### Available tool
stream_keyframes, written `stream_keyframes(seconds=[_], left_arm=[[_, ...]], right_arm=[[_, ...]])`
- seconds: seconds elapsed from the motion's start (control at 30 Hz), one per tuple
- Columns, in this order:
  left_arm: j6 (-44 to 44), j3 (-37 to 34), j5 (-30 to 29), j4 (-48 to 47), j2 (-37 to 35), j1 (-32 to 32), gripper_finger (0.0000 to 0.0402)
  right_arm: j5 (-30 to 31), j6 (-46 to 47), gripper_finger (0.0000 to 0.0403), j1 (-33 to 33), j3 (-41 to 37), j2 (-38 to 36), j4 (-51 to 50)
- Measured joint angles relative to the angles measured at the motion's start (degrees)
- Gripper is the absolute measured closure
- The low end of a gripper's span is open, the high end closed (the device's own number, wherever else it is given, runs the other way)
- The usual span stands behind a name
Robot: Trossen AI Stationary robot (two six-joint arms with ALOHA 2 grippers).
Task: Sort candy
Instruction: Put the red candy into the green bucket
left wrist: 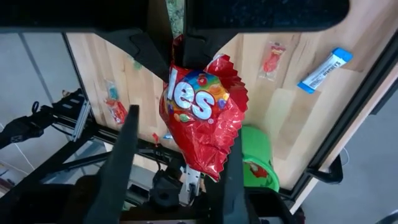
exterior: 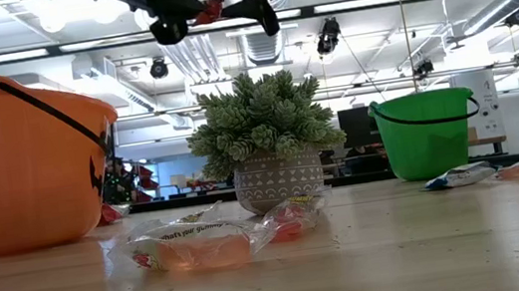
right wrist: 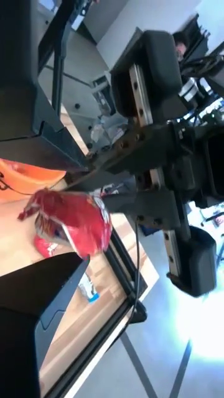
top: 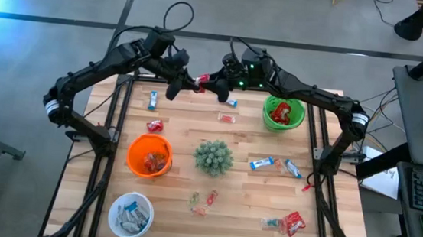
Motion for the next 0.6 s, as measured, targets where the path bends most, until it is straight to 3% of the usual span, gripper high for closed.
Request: stream_keyframes(seconds=[0.23, 0.47, 0.6], left_arm=[[0.0, -0.01, -0.17, 1.2, 0.22, 0.03, 0.0401], [0.0, -0.09, -2.49, 1.02, 0.29, 0.02, 0.0401], [0.12, -0.09, -3.04, 1.0, 0.29, 0.0, 0.0401]], right_arm=[[1.51, 1.44, 0.0252, 0.07, 0.0, 1.32, 0.57], [1.05, 2.3, 0.0367, -0.02, 0.08, 2.4, 0.59], [-0.02, 0.16, 0.0372, -0.04, 0.07, 2.17, 0.37]])
